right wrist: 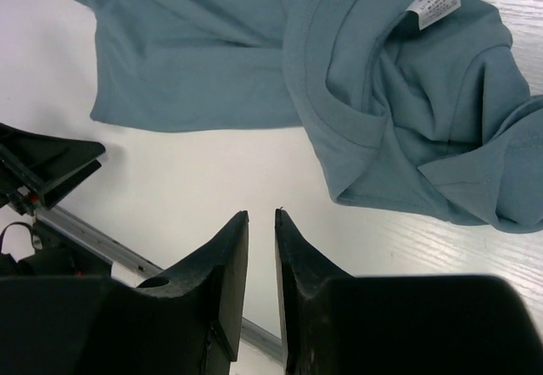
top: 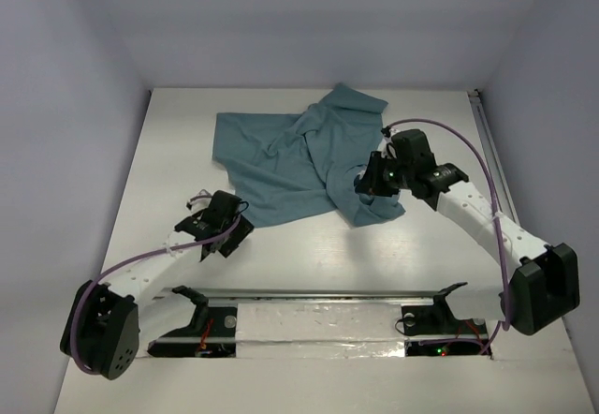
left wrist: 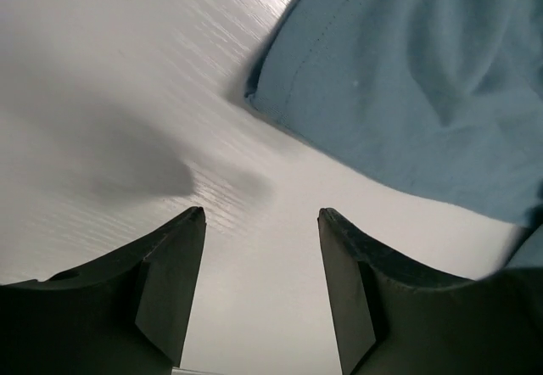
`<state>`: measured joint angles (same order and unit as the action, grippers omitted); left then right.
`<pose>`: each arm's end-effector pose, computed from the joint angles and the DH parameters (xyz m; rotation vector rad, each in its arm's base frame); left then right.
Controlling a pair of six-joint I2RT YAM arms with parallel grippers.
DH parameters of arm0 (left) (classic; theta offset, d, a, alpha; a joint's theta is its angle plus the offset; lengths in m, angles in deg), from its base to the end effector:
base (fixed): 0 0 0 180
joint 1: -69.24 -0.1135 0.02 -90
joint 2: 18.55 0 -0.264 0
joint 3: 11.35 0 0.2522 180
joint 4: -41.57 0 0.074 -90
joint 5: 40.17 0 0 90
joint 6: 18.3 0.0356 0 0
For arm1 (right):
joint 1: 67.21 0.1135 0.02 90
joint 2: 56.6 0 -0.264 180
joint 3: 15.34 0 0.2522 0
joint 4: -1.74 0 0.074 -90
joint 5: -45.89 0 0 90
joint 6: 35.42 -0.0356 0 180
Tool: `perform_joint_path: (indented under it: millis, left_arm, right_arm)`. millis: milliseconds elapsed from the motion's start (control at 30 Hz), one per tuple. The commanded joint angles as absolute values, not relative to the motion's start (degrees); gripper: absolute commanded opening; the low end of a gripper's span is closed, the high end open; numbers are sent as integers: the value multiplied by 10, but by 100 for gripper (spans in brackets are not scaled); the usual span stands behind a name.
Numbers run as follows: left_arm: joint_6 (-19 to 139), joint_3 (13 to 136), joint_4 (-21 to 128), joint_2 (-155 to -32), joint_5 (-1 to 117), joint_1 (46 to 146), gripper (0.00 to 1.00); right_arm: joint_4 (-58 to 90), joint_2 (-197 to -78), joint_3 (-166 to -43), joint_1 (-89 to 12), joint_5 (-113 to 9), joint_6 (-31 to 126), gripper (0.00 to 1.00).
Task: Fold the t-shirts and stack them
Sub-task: Flatten out the tshirt
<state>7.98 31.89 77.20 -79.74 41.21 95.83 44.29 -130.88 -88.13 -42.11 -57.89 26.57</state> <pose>0.1790 -0.0836 0.1792 -0.8726 2.3993 -0.4597 0.2487 0.1259 0.2856 -0.0628 2.4318 0.7232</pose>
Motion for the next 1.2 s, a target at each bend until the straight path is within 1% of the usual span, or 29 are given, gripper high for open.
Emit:
perform_joint_path:
  millis: [0, 67, 200, 333, 367, 533, 700, 733, 833, 1100, 1133, 1167]
  left_arm:
    - [-19, 302, 775, -779, 375, 959, 53]
    - [-36, 282, 750, -799, 377, 959, 53]
    - [-37, 304, 740, -831, 334, 959, 52]
    - [-50, 312, 725, -862, 321, 953, 42]
    - [-51, 311, 715, -866, 322, 953, 41]
    - [-59, 315, 709, -890, 316, 953, 41]
    - [-74, 314, 721, -886, 298, 948, 40]
    - [-75, 314, 721, -888, 297, 948, 36]
    - [-77, 316, 725, -889, 294, 948, 30]
    - [-80, 323, 717, -930, 282, 948, 29]
    - [-79, 320, 712, -930, 281, 948, 24]
    - [-78, 319, 707, -929, 282, 948, 21]
  right_arm:
    - [417, -1285, -868, -421, -600, 274, 25]
    - [412, -1280, -863, -421, -605, 272, 25]
    - [417, -1274, -860, -421, -608, 269, 25]
    - [427, -1267, -862, -421, -605, 268, 25]
    - [427, -1265, -861, -421, -604, 268, 25]
    - [433, -1259, -861, -421, -603, 270, 25]
    - [432, -1258, -857, -421, -610, 269, 25]
    - [432, -1258, -856, -421, -609, 268, 25]
    - [436, -1257, -858, -421, -606, 272, 25]
    - [444, -1252, -871, -421, -612, 274, 24]
    - [444, -1252, -871, -421, -610, 275, 24]
    - [445, -1251, -869, -421, -608, 275, 24]
